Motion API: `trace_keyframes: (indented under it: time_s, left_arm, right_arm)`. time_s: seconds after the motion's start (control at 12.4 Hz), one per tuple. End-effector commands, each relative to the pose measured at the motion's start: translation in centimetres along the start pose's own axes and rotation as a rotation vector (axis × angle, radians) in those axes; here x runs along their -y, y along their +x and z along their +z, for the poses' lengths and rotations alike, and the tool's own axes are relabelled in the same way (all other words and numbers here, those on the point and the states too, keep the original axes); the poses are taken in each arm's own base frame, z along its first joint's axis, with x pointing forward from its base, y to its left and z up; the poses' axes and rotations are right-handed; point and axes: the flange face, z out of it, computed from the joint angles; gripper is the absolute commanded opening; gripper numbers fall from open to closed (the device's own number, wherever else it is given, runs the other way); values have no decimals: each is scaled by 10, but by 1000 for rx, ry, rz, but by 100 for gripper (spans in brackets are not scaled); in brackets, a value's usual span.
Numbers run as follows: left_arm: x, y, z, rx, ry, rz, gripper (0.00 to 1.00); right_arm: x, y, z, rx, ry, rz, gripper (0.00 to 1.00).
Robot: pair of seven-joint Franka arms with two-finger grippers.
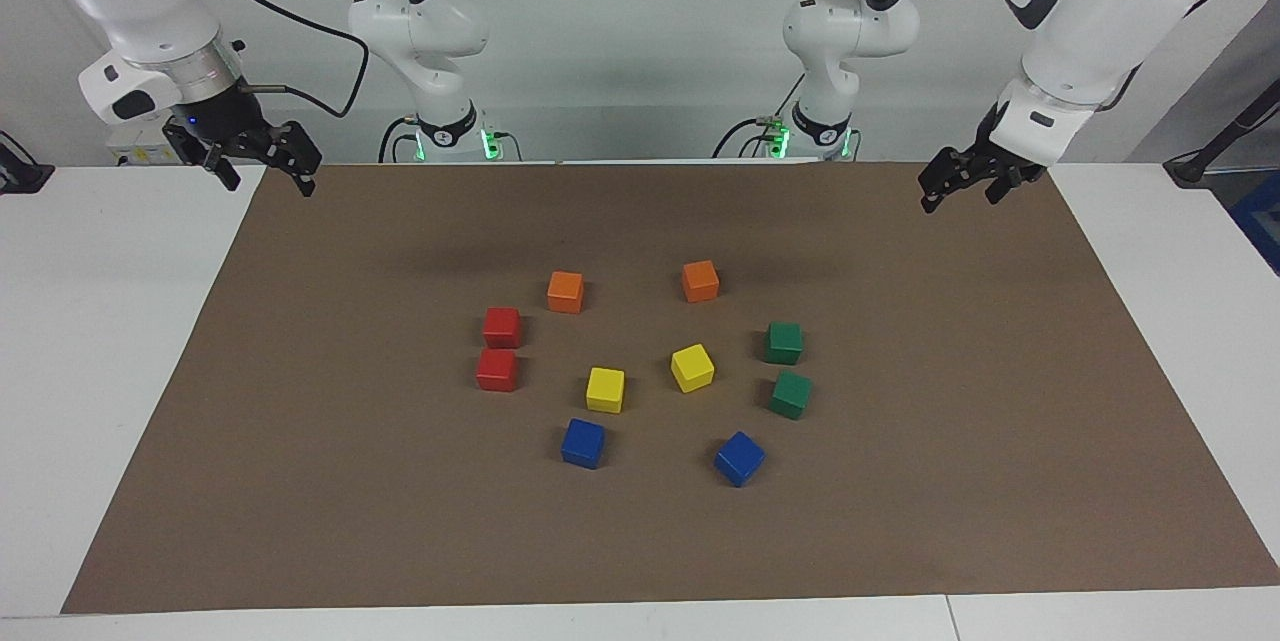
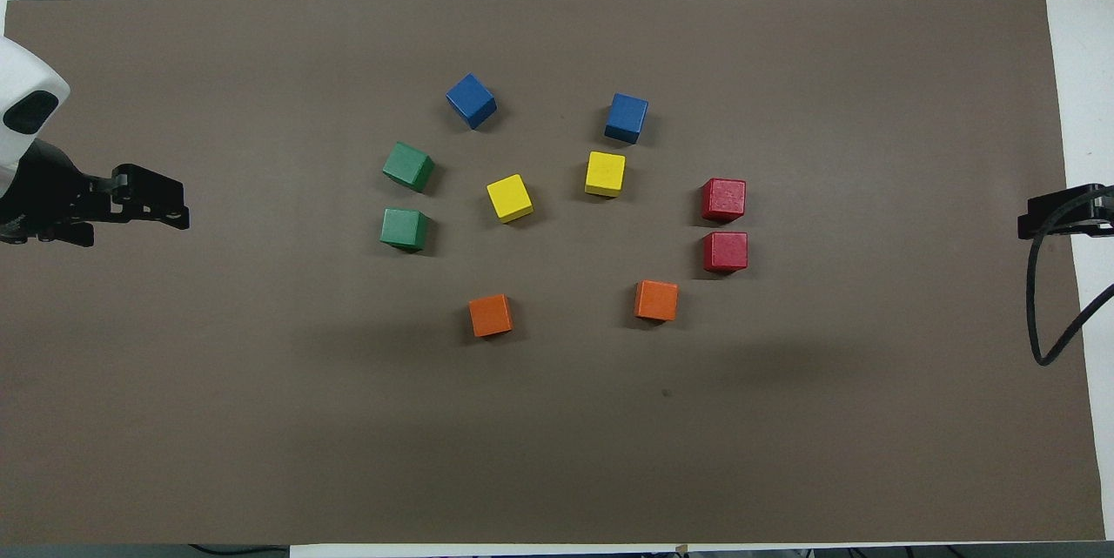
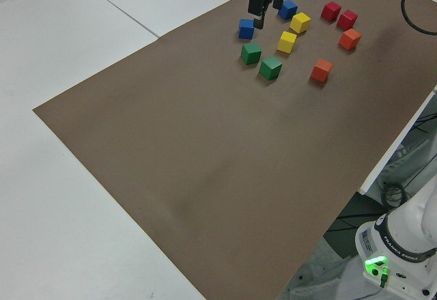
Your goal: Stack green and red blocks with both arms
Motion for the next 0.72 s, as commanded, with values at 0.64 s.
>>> trace_keyframes:
  time_s: [0.64]
  left_arm:
    - [-9,-2,12,-46,-32,31,100]
  right_arm:
    - [-1,-5,0,-23,1,-7,100]
